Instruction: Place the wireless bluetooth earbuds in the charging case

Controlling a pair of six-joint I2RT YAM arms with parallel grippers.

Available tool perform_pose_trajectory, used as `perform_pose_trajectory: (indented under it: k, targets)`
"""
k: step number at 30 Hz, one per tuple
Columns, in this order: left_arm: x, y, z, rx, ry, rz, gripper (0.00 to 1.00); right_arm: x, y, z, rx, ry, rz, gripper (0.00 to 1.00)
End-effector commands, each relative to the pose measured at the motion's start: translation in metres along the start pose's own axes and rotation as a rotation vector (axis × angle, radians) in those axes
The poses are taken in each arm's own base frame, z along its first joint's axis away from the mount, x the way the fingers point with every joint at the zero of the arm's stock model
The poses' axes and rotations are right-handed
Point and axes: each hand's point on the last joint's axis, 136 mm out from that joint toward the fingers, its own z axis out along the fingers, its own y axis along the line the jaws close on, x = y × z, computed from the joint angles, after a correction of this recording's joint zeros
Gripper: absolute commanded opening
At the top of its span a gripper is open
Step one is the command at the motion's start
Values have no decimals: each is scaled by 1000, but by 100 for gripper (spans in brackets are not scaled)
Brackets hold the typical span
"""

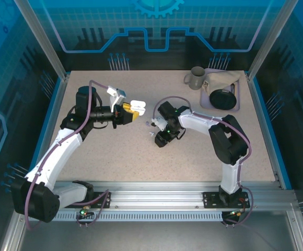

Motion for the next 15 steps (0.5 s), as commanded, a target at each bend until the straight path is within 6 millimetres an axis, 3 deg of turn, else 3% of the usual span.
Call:
perform_pose_trajectory:
  k: [1, 15]
  targets:
    - [-9, -8, -6, 11, -13, 42, 2, 4, 6, 10, -22, 20, 5, 54]
    - [-8, -8, -6, 13, -10, 41, 1, 10, 14, 18, -62, 50, 3, 54]
